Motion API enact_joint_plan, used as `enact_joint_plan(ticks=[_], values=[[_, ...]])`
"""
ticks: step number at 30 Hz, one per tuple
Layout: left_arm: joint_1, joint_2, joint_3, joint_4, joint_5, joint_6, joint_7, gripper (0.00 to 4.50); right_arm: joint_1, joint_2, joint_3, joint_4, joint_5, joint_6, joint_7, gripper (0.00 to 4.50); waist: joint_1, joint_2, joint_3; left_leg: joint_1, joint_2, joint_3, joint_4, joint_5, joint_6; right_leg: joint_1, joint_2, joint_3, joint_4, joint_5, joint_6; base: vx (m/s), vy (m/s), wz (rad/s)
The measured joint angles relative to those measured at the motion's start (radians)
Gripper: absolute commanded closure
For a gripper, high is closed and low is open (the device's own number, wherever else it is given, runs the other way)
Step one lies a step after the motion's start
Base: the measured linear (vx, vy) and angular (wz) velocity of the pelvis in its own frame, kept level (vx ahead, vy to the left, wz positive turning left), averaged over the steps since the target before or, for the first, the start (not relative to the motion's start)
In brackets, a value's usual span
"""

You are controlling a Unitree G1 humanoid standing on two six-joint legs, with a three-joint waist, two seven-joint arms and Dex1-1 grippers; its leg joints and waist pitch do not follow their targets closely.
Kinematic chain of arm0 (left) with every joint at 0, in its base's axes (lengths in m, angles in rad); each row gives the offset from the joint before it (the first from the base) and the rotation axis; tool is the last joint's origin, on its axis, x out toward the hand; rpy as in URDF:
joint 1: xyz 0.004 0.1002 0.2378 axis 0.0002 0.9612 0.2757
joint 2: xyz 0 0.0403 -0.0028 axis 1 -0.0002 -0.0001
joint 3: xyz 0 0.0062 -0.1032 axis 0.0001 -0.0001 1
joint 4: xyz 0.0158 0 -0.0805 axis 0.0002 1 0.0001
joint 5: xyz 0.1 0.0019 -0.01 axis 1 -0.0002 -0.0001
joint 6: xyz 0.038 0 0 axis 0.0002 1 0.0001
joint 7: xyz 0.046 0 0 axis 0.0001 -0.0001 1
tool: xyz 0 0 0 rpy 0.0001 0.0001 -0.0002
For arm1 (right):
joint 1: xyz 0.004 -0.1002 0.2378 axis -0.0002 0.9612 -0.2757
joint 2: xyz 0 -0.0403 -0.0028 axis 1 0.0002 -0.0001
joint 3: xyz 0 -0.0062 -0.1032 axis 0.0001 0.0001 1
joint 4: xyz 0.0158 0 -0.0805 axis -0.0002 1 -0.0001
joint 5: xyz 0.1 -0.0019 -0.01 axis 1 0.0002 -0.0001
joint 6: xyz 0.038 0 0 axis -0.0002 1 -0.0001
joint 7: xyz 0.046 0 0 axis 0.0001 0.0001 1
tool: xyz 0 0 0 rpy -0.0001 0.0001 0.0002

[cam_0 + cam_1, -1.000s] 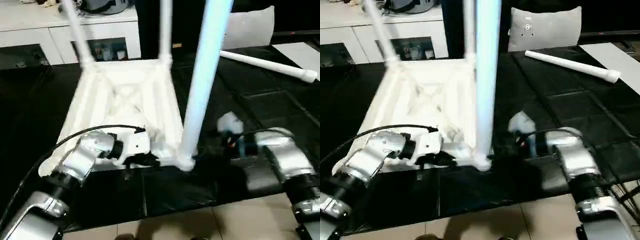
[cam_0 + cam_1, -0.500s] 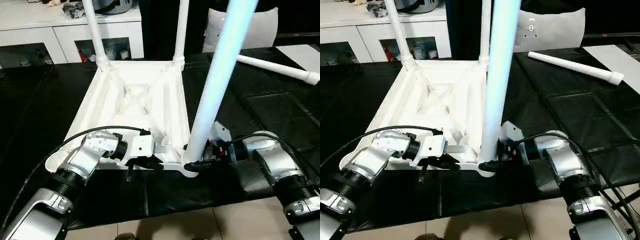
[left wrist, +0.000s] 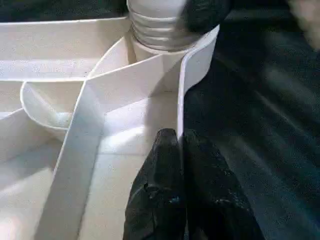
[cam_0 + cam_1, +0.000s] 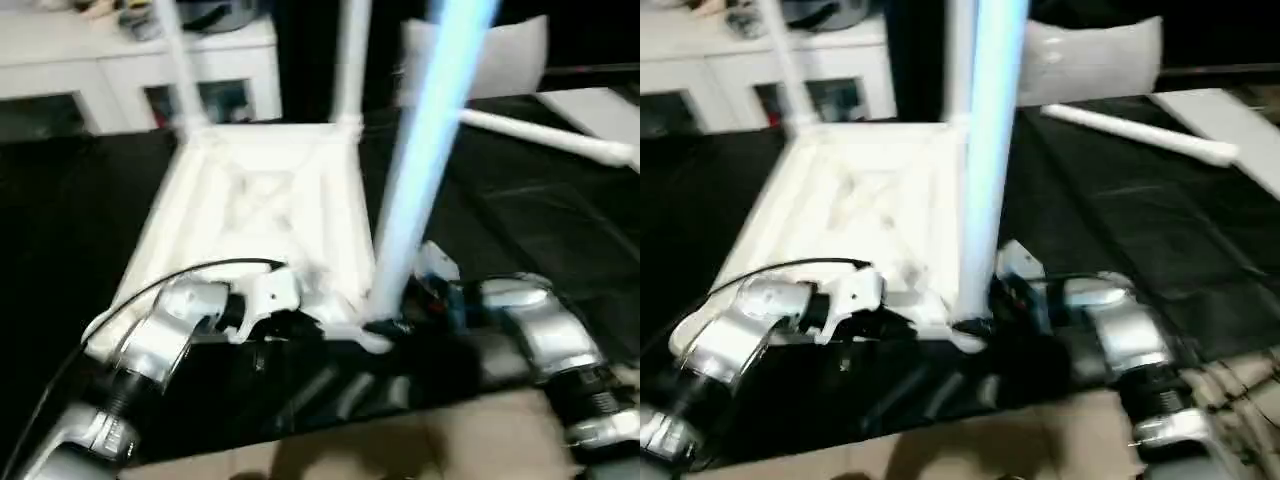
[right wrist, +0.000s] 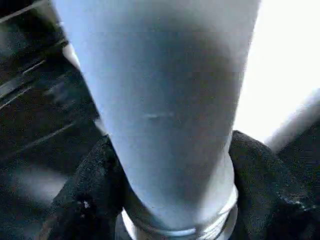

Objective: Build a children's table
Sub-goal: Rotate leg to tighten

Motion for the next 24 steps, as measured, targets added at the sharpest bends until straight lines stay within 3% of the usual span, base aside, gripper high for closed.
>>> enact_joint_plan(ticks=[3, 4, 7, 8, 10, 15, 18, 20, 24], values=[[0.014, -0.09, 0.026, -0.034, 0.042, 0.1, 0.151, 4.5, -0.056, 0.09, -0.048, 0.088, -0.028, 0.0, -0.219, 1.82, -0.039, -0.003, 0.002, 0.003, 0.0, -0.004, 0.001, 0.0, 0.0, 0.002, -0.001, -0.01, -0.01, 0.0, 0.0, 0.0, 0.0, 0.0], [0.012, -0.121, 0.028, -0.045, 0.063, 0.137, 0.206, 4.5, -0.08, 0.119, -0.06, 0.12, -0.036, 0.002, -0.299, 1.82, -0.052, -0.001, 0.003, 0.005, 0.0, -0.012, 0.003, 0.0, 0.0, 0.006, -0.001, -0.021, -0.02, 0.0, 0.0, 0.0, 0.0, 0.0], [0.006, -0.184, 0.03, -0.053, 0.1, 0.198, 0.326, 4.5, -0.127, 0.19, -0.083, 0.175, -0.064, 0.0, -0.49, 1.82, -0.082, 0.016, 0.012, 0.005, 0.007, -0.028, 0.001, -0.001, 0.001, 0.025, -0.002, -0.055, -0.053, 0.0, 0.0, 0.0, 0.0, 0.0], [0.005, -0.19, 0.03, -0.053, 0.103, 0.203, 0.339, 4.5, -0.131, 0.2, -0.085, 0.184, -0.065, -0.007, -0.511, 1.48, -0.089, 0.019, 0.014, 0.004, 0.012, -0.029, 0.001, -0.001, 0.001, 0.032, -0.003, -0.064, -0.061, 0.0, 0.0, 0.0, 0.0, 0.0], [0.004, -0.2, 0.026, -0.053, 0.117, 0.205, 0.357, 4.5, -0.132, 0.209, -0.096, 0.199, -0.068, -0.026, -0.53, 1.27, -0.092, 0.018, 0.015, 0.006, 0.012, -0.028, 0.001, -0.001, 0.001, 0.032, -0.003, -0.062, -0.059, 0.0, 0.001, 0.0, 0.0, 0.0], [0.004, -0.214, -0.002, -0.069, 0.119, 0.206, 0.36, 4.5, -0.104, 0.194, -0.117, 0.189, -0.056, -0.061, -0.5, 0.85, -0.082, 0.02, 0.016, 0.004, 0.002, -0.027, -0.005, -0.001, 0.002, 0.03, -0.016, -0.066, -0.057, 0.0, 0.001, 0.0, 0.0, 0.0], [0.001, -0.216, -0.018, -0.076, 0.118, 0.202, 0.355, 4.5, -0.068, 0.152, -0.117, 0.152, -0.035, -0.082, -0.422, 0.49, -0.072, 0.019, 0.015, -0.003, -0.004, -0.026, -0.004, -0.003, 0.006, 0.029, -0.019, -0.058, -0.053, 0.0, 0.0, 0.0, 0.0, 0.0], [-0.006, -0.211, -0.031, -0.074, 0.117, 0.182, 0.342, 4.5, -0.037, 0.104, -0.112, 0.118, -0.021, -0.096, -0.345, 0.44, -0.056, 0.018, 0.014, -0.008, -0.005, -0.024, -0.002, -0.005, 0.008, 0.025, -0.019, -0.053, -0.049, 0.001, -0.001, 0.0, 0.0, 0.0], [-0.024, -0.172, -0.044, -0.056, 0.107, 0.119, 0.281, 4.5, -0.002, 0.012, -0.107, 0.066, 0.0, -0.12, -0.2, 0.06, -0.025, 0.016, 0.013, -0.014, -0.011, -0.015, 0.001, -0.006, 0.01, 0.006, -0.02, -0.025, -0.02, 0.016, 0.006, 0.0, 0.0, 0.0]])
